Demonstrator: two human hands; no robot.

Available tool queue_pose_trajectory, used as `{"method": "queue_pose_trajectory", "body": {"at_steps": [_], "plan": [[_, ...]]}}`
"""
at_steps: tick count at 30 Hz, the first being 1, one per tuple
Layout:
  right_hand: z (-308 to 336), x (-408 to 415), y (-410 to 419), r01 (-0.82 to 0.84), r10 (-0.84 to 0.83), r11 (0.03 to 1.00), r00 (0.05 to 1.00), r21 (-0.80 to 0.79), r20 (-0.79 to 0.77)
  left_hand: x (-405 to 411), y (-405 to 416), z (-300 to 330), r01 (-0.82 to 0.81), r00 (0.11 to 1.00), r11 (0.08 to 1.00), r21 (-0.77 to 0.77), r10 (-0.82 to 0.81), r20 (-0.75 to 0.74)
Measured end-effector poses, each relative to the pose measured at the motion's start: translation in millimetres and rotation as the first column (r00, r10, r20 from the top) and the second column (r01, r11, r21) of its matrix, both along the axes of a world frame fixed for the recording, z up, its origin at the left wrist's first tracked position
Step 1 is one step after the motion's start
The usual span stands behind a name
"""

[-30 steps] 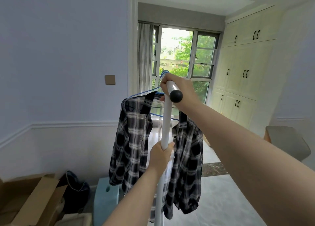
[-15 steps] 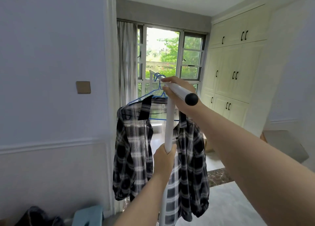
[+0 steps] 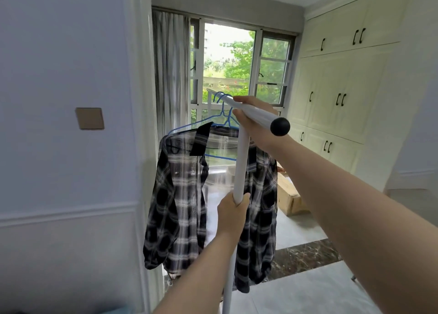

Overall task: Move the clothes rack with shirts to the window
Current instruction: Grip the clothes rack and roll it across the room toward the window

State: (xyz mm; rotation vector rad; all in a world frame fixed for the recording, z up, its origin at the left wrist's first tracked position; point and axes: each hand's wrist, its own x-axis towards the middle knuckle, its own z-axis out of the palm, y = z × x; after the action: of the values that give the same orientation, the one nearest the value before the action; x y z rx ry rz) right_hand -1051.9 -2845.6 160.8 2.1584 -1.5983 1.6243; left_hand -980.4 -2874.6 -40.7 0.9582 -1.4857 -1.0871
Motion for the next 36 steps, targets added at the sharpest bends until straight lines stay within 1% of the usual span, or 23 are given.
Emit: {"method": "queue_pose_trajectory", "body": {"at_steps": [3,8,12,14,18,22,24,27,32,36], "plan": [[2.6,-15.1,-35.9,-0.014,0.013,1.0,1.0,0.014,0.011,-14.6,-34.5,-0.7,-0.024,1.0,1.0,-0.009,0.024,-0.003],[7.2,-53.2,-96.7,-0.05,0.051,0.998,0.998,0.04,-0.02,-49.6,-93.5,2.9,-0.059,0.997,0.998,0.038,0.061,-0.056],[9.7,-78.8,-145.4,-0.072,0.079,0.994,0.993,0.078,-0.088,-75.0,-145.9,1.5,-0.137,0.99,0.989,0.048,0.139,-0.039],[11.5,-89.8,-170.0,-0.093,0.098,0.993,0.992,0.068,-0.074,-87.2,-171.8,1.2,-0.159,0.986,0.986,0.059,0.161,-0.035],[10.6,-110.4,-220.8,-0.11,0.112,0.993,0.993,0.053,-0.047,-109.5,-220.5,-0.8,-0.159,0.981,0.984,0.078,0.166,-0.096],[7.1,-132.1,-275.5,-0.139,0.14,0.989,0.99,0.048,-0.009,-130.7,-270.4,-1.5,-0.155,0.983,0.986,0.056,0.159,-0.092],[7.3,-142.5,-309.9,-0.182,0.181,0.983,0.982,0.031,0.046,-142.4,-302.4,-3.6,-0.155,0.981,0.987,0.033,0.158,-0.116],[5.1,-154.4,-353.5,-0.176,0.176,0.984,0.984,0.01,0.033,-153.0,-346.5,-5.3,-0.174,0.98,0.985,-0.007,0.172,-0.1],[6.6,-169.2,-419.8,-0.185,0.185,0.983,0.982,0.0,0.037,-167.8,-414.8,-3.6,-0.151,0.987,0.987,-0.057,0.148,-0.062],[7.3,-183.8,-471.6,-0.21,0.21,0.978,0.977,-0.004,0.042,-181.9,-469.9,-4.8,-0.186,0.982,0.98,-0.076,0.183,-0.043]]}}
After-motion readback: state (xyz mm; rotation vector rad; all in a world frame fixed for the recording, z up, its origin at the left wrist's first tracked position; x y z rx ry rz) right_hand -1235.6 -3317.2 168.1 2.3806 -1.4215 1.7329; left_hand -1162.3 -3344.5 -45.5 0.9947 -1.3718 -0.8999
